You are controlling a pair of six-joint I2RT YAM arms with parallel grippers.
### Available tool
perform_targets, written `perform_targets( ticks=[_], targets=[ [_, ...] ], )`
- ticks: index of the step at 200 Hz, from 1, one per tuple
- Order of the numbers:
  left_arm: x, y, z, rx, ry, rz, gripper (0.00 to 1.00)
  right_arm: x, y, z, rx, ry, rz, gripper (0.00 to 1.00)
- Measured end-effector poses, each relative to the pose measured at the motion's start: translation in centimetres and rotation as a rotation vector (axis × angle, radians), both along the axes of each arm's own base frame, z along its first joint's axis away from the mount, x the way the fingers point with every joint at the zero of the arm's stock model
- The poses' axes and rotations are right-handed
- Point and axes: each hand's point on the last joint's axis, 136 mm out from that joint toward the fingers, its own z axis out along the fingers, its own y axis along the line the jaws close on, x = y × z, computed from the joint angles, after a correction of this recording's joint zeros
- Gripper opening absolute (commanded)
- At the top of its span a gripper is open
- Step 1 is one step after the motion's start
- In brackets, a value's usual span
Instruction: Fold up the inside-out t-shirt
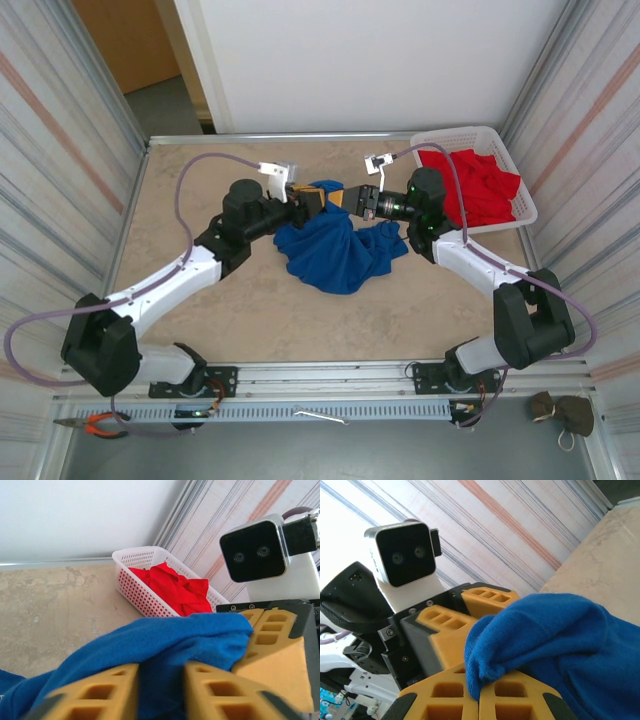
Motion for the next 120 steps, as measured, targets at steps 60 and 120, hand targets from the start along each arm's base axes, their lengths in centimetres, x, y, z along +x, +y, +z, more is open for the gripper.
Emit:
perform_targets(
  ticks=[60, 120],
  targets=[
    [1.5, 1.3, 4.5, -0.092, 0.050, 0.000, 0.00, 4.7, -2.4, -3.4, -0.086, 0.105, -0.147, 0.55],
    [1.1, 1.8, 11.6, -0.365, 0.169, -0.121, 0.00, 8.4, -6.2, -6.9, -0.200, 0.248, -0.347, 0.48]
  ],
)
